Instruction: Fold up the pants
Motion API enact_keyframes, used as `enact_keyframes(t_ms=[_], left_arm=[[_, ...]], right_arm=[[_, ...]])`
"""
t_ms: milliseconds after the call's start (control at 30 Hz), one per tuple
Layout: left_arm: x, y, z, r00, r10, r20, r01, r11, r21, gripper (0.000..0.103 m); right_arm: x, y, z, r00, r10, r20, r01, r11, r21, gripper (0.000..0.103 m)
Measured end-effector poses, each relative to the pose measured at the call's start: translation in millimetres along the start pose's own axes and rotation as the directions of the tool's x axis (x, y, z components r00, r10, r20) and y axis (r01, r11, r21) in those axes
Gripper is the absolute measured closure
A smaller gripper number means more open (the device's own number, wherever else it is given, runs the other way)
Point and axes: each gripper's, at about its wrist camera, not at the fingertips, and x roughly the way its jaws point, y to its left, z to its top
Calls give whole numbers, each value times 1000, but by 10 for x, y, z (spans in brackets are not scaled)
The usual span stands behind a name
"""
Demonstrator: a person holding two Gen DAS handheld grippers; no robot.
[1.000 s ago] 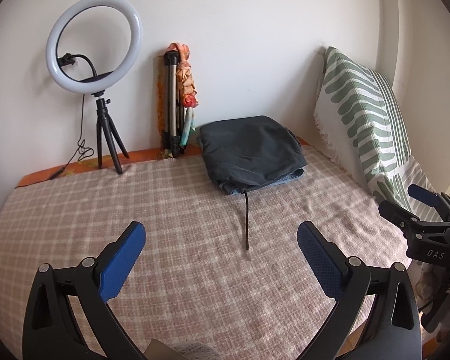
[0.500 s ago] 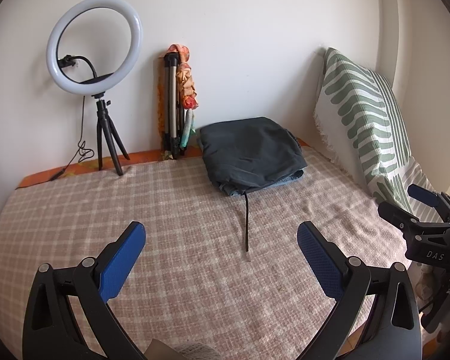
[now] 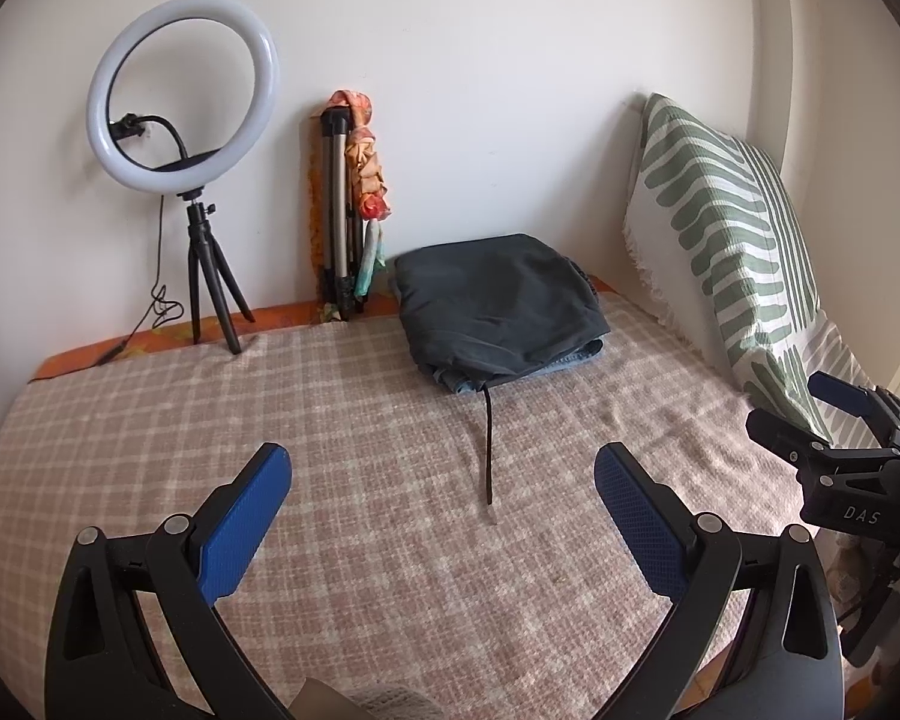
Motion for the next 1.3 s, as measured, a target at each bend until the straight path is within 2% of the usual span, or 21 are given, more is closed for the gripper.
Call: enact_keyframes(t_ms=[1300], left_arm=[[10,-31,-19,1000,13,10,-13,1000,15,2]], right_arm=[[78,-5,-95,1000,6,-17,-6,1000,-7,0]])
